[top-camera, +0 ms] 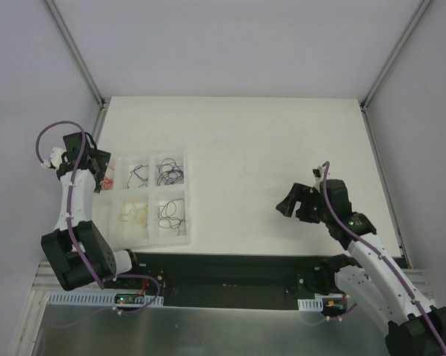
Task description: Untangle the cables
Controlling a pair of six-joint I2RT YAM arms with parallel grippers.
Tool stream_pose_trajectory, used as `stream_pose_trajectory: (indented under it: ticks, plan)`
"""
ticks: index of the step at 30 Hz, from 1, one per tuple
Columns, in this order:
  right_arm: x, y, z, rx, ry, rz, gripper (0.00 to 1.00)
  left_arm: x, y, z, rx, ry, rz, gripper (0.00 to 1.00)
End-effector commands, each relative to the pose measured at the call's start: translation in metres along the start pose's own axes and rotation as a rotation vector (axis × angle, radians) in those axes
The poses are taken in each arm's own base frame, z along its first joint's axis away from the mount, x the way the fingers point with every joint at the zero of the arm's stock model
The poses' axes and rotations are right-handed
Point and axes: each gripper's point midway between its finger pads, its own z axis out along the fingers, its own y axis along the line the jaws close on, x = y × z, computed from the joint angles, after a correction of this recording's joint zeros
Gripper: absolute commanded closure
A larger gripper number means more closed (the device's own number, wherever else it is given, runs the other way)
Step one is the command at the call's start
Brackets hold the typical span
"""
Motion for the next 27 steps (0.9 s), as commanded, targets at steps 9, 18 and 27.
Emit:
stream_pose_trajectory:
  ticks: [9, 18, 27]
  plan:
    - [-0.029, 0.004, -0.012, 0.03, -0.081, -0.063, 0.12, 0.041, -0.141, -0.144, 0.773, -0.131, 0.515, 0.15]
    - [-0.068, -0.012, -0.078, 0.15, -0.388, -0.185, 0.04, 0.213, -0.133, -0.317, 1.737, 0.014, 1.106, 0.01]
    - [-0.084, -0.003, -0.129, 0.053, -0.676, -0.152, 0.04, 0.246, -0.086, -0.364, 1.99, -0.045, 1.249, 0.02]
